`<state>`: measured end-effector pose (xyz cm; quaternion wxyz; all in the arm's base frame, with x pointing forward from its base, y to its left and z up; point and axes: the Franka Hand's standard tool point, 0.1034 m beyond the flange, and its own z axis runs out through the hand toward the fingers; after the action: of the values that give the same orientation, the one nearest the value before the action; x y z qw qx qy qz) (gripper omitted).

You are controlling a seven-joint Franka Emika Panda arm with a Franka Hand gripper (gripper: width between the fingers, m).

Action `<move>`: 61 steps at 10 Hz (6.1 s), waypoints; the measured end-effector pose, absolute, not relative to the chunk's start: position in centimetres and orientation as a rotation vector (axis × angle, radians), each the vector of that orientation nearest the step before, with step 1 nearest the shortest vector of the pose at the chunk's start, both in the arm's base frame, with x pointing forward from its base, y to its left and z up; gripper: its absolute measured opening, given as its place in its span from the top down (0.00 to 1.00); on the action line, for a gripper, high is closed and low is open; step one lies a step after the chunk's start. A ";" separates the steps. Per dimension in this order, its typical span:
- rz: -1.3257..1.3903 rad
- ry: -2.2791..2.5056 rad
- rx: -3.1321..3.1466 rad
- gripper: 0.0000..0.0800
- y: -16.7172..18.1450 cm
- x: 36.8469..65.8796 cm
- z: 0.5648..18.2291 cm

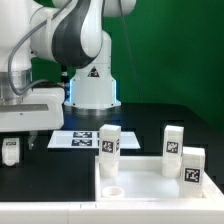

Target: Assemble square table

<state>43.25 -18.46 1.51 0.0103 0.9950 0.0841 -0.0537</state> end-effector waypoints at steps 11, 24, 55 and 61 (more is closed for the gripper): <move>-0.158 1.373 2.801 0.65 -15.7 43.5 3.6; -0.158 2.962 1.521 0.64 -14.8 40.4 3.9; -0.430 0.622 3.090 0.19 -12.6 43.5 6.5; -0.727 -0.641 3.169 0.19 -13.8 44.4 5.7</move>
Offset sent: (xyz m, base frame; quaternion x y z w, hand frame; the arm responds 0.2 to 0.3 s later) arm 0.0000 0.0000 0.0000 0.0000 0.0000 0.0000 1.0000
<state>44.37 -13.82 5.72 -0.0862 0.9527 -0.1928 -0.2184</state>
